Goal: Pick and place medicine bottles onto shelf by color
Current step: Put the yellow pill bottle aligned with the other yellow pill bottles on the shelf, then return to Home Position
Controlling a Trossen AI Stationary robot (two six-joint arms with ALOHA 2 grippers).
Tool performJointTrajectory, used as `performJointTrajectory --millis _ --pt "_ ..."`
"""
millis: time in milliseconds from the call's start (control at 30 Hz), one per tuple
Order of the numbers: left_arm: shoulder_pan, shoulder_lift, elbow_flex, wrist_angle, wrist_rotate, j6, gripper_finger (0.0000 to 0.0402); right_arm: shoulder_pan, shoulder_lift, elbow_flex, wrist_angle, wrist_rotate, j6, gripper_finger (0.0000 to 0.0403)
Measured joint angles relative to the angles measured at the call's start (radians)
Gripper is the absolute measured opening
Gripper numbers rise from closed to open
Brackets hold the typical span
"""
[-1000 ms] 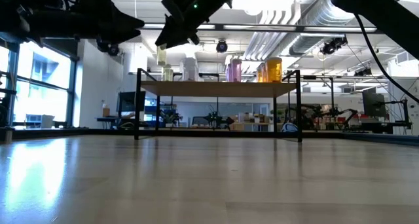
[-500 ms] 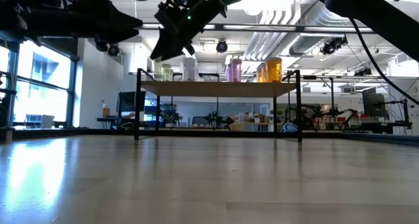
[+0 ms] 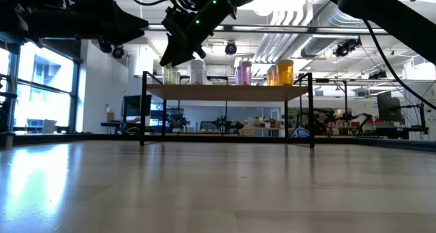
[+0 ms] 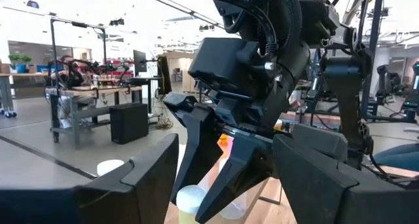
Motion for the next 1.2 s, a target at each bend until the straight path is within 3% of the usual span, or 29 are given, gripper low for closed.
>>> performJointTrajectory --millis 233,600,1200 --pt "0.000 0.000 0.000 0.000 0.000 0.000 0.0239 0.000 0.000 0.000 -0.005 0.029 -0.011 0.0117" --pt "0.000 0.000 0.000 0.000 0.000 0.000 0.0239 0.000 0.003 -0.001 -0.012 0.030 -0.008 0.0166" --pt "0.000 0.000 0.000 -0.012 0.000 0.000 0.0239 -0.001 -0.052 0.014 -0.035 0.028 -0.009 0.0170"
